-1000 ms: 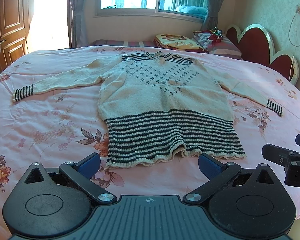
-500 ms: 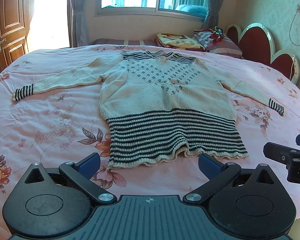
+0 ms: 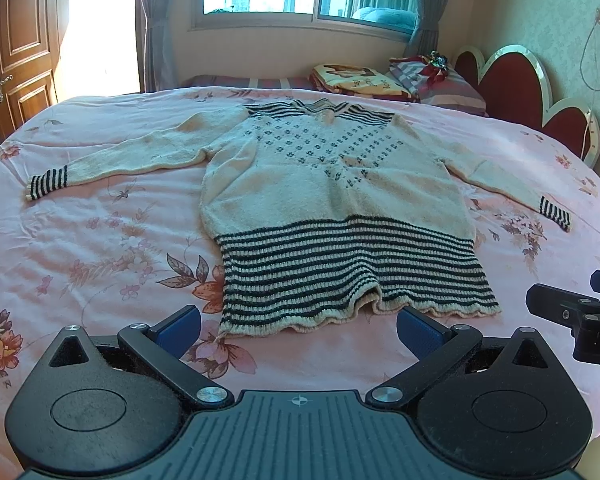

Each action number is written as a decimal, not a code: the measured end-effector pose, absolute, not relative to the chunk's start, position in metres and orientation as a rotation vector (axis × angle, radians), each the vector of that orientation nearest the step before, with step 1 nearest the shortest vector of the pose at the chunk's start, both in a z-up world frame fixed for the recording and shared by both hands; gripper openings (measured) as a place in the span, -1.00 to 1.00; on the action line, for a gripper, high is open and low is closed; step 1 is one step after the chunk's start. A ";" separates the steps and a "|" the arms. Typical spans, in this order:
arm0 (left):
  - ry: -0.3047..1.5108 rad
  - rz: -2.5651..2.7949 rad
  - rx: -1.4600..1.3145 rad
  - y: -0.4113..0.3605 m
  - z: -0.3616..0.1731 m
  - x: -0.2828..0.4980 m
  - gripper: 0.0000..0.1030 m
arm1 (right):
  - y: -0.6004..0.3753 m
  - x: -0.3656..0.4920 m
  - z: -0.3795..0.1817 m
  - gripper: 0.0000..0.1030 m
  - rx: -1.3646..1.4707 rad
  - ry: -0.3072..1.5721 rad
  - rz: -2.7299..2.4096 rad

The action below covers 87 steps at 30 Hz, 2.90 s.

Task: Fold small clothes

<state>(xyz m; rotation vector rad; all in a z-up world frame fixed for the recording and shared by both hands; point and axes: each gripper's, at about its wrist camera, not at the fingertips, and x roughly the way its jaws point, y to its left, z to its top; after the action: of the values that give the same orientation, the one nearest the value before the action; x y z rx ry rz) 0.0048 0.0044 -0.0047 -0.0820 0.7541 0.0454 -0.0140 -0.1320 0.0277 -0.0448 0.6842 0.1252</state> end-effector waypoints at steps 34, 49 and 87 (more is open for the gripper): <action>0.755 0.044 -0.074 0.005 -0.001 0.005 1.00 | -0.131 -0.006 0.024 0.99 -0.036 0.710 0.117; 0.761 0.037 -0.058 0.002 -0.001 0.005 1.00 | -0.134 -0.004 0.017 0.99 -0.021 0.727 0.109; 0.786 0.094 -0.166 -0.024 -0.013 0.197 1.00 | -0.437 0.191 -0.081 0.14 0.929 0.576 -0.244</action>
<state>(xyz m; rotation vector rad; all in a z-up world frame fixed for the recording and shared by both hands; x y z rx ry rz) 0.1972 -0.0238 -0.0130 -0.1660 0.7862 0.0939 0.1911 -0.4367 -0.0808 0.9292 0.5762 -0.2442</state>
